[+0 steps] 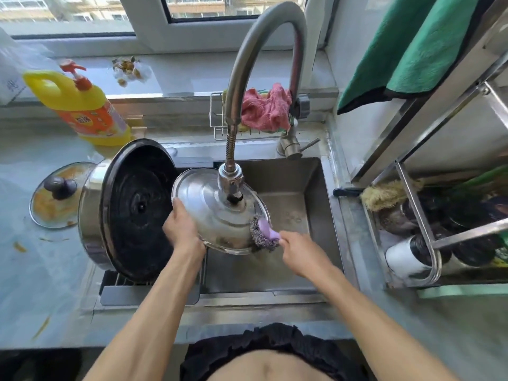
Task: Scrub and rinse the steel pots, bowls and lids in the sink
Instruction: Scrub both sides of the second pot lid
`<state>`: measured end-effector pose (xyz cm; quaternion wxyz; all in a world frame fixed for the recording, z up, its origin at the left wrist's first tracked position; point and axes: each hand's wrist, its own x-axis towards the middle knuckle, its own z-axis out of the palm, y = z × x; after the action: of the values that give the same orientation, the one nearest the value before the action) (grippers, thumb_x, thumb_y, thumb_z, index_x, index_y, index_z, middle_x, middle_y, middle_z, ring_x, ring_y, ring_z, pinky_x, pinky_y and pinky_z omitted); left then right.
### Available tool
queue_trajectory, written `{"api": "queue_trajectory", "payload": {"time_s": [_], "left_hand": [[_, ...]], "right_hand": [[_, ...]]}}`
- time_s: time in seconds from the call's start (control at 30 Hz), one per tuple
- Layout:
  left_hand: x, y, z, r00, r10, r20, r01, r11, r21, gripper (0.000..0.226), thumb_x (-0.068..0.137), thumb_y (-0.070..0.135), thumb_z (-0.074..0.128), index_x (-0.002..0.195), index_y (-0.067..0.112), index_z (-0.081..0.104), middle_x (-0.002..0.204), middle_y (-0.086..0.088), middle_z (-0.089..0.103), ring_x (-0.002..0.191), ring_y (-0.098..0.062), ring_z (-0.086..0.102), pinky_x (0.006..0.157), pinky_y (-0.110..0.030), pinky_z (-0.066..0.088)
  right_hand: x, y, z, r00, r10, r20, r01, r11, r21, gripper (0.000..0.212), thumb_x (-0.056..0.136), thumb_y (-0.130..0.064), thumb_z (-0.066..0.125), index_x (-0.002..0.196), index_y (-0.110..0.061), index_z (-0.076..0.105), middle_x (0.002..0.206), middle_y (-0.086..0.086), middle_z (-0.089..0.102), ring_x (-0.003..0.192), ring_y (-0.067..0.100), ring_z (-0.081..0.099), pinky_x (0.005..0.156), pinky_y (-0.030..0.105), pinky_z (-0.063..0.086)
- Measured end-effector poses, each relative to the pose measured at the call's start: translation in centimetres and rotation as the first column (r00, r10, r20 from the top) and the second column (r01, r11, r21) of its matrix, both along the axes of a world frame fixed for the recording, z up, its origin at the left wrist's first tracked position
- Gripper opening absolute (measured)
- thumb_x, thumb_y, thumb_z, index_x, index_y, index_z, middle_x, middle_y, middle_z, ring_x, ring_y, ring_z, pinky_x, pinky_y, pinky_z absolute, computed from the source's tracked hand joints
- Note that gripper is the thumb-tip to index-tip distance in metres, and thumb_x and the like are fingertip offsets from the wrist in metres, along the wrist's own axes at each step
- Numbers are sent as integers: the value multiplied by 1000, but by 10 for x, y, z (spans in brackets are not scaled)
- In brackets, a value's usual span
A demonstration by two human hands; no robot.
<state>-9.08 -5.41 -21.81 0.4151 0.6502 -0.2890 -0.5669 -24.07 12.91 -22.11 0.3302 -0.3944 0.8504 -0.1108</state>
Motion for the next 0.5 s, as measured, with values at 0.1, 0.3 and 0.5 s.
{"api": "queue_trajectory", "payload": {"time_s": [0.1,0.3,0.5], "left_hand": [[-14,15,-2,993,-22,118,29,998,-61,43,100,47,50,70,17,58,74,2,56,75,-18,51,72,-33,44],[-36,41,14,948,-209,240,251,955,-161,46,106,47,41,78,19,64,76,8,62,76,-12,58,77,-29,41],[-21,55,7,786,-563,257,618,720,-315,53,103,40,50,58,16,36,46,14,34,45,-2,30,45,-21,24]], "right_hand": [[30,8,14,993,112,-22,-113,992,-57,22,103,-28,37,117,-22,53,99,15,65,88,37,61,65,38,43],[33,-11,42,967,171,-188,-201,967,-154,25,102,-25,39,126,-21,48,96,19,65,90,42,62,63,37,34],[1,-37,54,974,22,-227,-62,983,-171,24,98,-19,42,120,-22,51,103,21,64,95,44,62,68,40,37]]}}
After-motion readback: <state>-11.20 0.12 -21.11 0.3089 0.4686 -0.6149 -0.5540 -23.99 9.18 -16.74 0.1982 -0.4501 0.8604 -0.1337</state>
